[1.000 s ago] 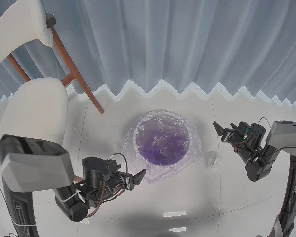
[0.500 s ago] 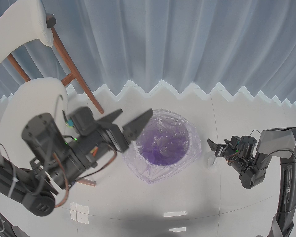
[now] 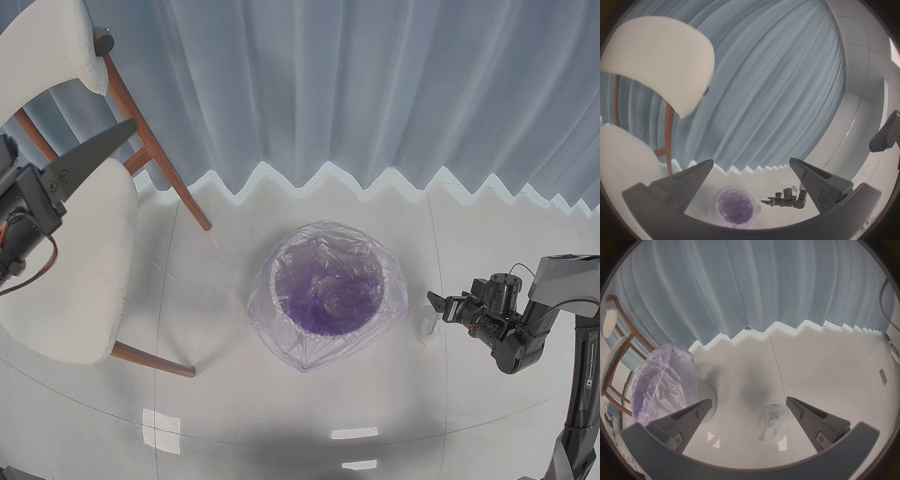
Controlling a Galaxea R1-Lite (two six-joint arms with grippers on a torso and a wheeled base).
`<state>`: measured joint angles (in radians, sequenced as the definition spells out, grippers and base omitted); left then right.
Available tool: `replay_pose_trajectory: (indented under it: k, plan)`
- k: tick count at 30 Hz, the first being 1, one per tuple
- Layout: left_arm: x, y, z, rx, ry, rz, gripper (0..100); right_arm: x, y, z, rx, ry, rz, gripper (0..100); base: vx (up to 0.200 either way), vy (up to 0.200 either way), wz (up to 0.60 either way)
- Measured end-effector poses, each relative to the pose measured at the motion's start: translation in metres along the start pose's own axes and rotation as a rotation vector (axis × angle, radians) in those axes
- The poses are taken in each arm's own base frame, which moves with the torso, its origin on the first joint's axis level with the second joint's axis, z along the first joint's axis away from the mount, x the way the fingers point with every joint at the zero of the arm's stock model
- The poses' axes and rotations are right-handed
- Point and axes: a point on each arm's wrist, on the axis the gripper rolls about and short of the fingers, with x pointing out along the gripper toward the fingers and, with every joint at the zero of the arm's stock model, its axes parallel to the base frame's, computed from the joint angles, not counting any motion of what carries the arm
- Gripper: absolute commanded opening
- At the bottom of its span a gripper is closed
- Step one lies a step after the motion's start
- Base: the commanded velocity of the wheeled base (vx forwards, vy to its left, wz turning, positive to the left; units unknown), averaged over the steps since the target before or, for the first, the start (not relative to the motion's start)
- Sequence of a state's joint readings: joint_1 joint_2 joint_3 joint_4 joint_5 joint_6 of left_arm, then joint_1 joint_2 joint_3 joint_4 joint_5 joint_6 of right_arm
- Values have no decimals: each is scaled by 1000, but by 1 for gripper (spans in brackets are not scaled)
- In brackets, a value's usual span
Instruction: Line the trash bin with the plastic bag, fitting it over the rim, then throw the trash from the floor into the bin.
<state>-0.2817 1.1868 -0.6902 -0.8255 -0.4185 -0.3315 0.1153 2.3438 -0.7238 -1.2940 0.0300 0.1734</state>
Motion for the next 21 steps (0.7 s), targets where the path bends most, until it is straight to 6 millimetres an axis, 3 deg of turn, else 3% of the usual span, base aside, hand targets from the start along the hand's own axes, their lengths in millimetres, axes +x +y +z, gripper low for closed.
replay_pose_trajectory:
  k: [8,14,21]
  plan:
    - [-23,5,6,92,-11,43,100,-14,3,19,-6,26,8,100,0,0,0]
    - [-29,9,8,121,-13,63,100,-29,5,33,-41,118,10,100,0,0,0]
    - [-32,29,8,199,3,153,100,-35,3,45,-176,109,5,100,0,0,0]
